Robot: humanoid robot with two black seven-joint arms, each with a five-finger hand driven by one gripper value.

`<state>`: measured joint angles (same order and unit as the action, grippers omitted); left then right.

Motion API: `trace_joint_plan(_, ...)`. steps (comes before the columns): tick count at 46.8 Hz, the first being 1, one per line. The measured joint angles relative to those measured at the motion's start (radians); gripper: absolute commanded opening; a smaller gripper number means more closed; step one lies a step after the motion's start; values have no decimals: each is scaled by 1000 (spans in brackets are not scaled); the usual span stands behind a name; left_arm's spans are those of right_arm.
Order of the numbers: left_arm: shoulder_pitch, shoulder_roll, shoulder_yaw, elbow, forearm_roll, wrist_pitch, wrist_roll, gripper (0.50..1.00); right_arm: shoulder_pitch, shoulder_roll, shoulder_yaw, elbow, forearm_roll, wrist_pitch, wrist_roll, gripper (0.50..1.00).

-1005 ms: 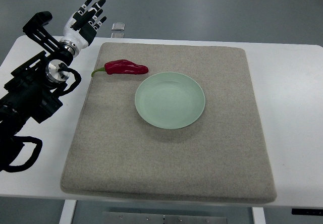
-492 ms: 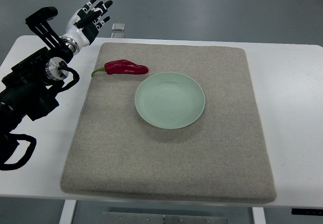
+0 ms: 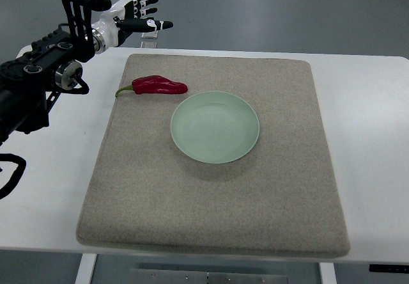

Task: Place red pepper on plate with left hand
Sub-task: 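Move the left hand over the red pepper and lower fingers toward it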

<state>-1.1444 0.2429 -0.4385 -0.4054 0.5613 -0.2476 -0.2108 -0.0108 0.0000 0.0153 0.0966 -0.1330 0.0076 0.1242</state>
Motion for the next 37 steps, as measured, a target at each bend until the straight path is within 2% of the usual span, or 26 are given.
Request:
trace_joint_plan(15, -37, 42, 81, -103, 380, -2, 1, 990, 0, 0, 0, 0, 1, 0, 0, 928)
trace_joint_plan(23, -37, 59, 155, -201, 557, -2, 1, 990, 0, 0, 0, 0, 1, 0, 0, 928)
trace_joint_plan(37, -61, 116, 162, -224, 928, 0, -20, 990, 0, 0, 0, 0, 1, 0, 0, 928)
